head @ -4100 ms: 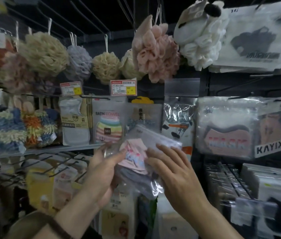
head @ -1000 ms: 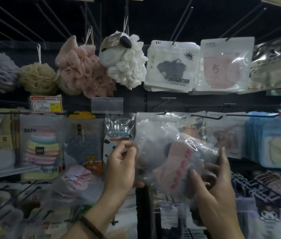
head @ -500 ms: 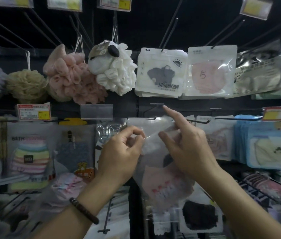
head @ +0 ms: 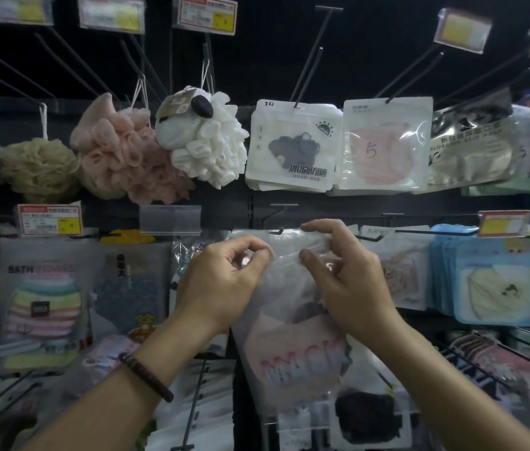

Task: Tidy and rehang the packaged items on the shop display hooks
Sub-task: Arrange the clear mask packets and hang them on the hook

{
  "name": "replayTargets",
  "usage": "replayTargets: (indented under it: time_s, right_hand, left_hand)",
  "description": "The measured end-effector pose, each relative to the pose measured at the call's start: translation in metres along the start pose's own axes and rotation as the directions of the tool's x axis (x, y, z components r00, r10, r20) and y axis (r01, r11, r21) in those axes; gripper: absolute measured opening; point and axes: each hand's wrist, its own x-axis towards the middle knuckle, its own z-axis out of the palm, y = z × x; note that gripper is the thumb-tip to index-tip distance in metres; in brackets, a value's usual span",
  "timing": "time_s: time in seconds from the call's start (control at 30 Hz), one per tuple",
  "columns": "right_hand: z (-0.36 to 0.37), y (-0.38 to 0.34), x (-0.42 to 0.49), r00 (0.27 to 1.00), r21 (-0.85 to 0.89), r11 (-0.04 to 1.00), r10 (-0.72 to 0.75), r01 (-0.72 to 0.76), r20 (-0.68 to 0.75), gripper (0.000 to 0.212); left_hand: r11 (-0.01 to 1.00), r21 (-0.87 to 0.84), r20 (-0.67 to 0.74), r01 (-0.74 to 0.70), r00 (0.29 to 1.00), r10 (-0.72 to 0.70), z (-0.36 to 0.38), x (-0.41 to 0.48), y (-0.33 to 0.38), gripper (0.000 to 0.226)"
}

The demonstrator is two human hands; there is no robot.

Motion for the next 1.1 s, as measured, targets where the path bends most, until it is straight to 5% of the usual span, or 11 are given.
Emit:
replayTargets:
  time_s: [0.6,1.1]
  right_hand:
    - [0.005,0.016,0.031,0.998,0.138,0.990,0.021,-0.012,-0.065,0.023]
    - [0.007,0.028,0.036,0.990,0.047,0.995,0.090,-0.085,-0.113,0.021]
  left_hand:
    - [0.998,0.001,-0.113,-0.059,0.992,0.059,0.011,0.040,-0.003,0.008]
    - [0.999,0.032,-0.069,-0.040,0.997,0.042,0.020,0.053,-0.005,0.011]
